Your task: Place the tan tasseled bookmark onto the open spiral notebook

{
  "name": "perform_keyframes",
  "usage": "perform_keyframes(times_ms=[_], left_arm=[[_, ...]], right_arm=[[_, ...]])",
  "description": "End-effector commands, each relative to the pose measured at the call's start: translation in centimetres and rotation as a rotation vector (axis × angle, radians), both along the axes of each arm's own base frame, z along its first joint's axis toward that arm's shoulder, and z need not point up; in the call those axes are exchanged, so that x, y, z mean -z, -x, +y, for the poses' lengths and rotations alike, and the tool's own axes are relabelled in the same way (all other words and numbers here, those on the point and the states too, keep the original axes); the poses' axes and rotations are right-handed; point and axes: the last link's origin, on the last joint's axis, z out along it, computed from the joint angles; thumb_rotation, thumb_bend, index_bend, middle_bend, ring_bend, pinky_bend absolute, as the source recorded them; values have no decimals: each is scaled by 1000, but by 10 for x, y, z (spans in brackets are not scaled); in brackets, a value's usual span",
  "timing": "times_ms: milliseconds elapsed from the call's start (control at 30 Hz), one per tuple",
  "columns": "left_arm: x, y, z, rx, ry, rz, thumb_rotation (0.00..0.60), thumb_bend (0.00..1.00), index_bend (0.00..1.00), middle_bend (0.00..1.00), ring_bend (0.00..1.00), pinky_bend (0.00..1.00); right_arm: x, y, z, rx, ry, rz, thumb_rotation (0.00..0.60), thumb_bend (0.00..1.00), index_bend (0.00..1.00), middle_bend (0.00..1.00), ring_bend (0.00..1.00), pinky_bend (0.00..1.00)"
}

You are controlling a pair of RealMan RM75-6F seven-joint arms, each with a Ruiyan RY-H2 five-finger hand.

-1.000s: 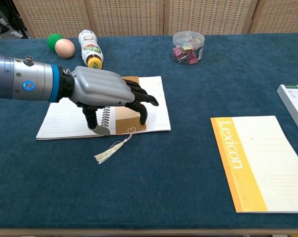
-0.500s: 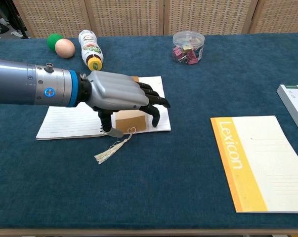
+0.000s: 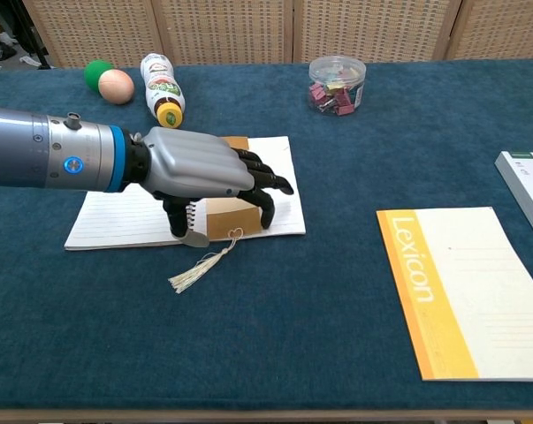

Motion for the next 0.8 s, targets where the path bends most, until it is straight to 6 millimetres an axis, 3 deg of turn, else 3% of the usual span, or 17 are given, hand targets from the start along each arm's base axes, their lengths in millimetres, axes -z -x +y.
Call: perform_keyframes(times_ms=[33, 667, 800], left_arm=[[-1, 1, 0, -1, -1, -1, 600, 302, 274, 0, 0, 28], [-8, 3, 1, 5, -14, -13, 600, 301, 274, 0, 0, 28], [-19, -4, 4, -15, -35, -89, 600, 284, 243, 0, 0, 28]], right_arm=[[0, 0, 0, 1, -1, 1, 600, 0, 0, 0, 0, 0], [1, -1, 0, -1, -2, 4, 600, 0, 0, 0, 0, 0], [2, -1, 0, -3, -4, 4, 600, 0, 0, 0, 0, 0]])
